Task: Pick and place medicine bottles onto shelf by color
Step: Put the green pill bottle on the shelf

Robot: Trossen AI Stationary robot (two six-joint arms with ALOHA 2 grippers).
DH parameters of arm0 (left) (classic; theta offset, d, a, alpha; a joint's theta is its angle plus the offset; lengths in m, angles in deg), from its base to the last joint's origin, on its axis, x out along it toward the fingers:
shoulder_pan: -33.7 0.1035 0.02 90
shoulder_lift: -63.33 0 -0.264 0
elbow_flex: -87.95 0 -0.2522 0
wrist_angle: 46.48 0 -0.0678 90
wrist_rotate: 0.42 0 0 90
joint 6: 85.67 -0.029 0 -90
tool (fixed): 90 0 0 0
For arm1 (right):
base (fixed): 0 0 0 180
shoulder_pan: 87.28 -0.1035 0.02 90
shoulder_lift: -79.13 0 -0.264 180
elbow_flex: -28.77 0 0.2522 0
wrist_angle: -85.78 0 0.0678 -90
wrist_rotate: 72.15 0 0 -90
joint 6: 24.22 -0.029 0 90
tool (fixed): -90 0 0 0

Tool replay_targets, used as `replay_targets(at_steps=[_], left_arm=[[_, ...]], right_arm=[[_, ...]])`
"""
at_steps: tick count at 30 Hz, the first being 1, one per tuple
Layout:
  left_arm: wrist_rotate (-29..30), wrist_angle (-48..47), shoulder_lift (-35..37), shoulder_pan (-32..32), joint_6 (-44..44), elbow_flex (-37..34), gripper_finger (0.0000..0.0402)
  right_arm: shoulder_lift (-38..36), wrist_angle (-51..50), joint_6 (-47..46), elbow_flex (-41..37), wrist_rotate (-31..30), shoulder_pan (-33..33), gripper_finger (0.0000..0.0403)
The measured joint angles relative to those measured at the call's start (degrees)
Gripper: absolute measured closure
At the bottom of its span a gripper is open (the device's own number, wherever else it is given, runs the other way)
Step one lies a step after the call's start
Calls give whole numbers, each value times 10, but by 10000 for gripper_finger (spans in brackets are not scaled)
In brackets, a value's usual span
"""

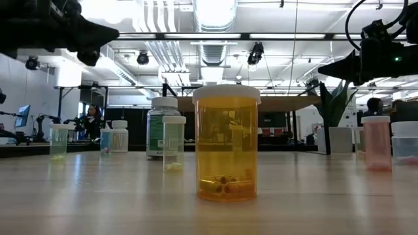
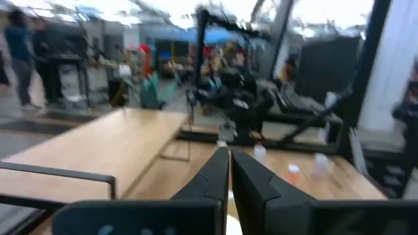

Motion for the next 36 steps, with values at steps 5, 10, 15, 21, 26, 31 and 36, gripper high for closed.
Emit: replay_targets(at_steps=[5, 10, 15, 21, 26, 31, 36], left_arm=[[-3, -61, -79, -16, -29, 67, 401], [-5, -126, -176, -30, -54, 147, 401], [-6, -184, -271, -37, -107, 225, 379], [-6, -286, -374, -40, -106, 325, 306], [-4, -335, -437, -62, -110, 388, 238], [1, -341, -490, -97, -120, 415, 183], [27, -341, -540, -122, -125, 426, 153]], right_arm=[[0, 0, 0, 0, 0, 0, 394], [0, 0, 0, 0, 0, 0, 394], [0, 0, 0, 0, 0, 0, 394], [0, 0, 0, 0, 0, 0, 394], [0, 0, 0, 0, 0, 0, 394], [0, 0, 0, 0, 0, 0, 394], [0, 0, 0, 0, 0, 0, 394]])
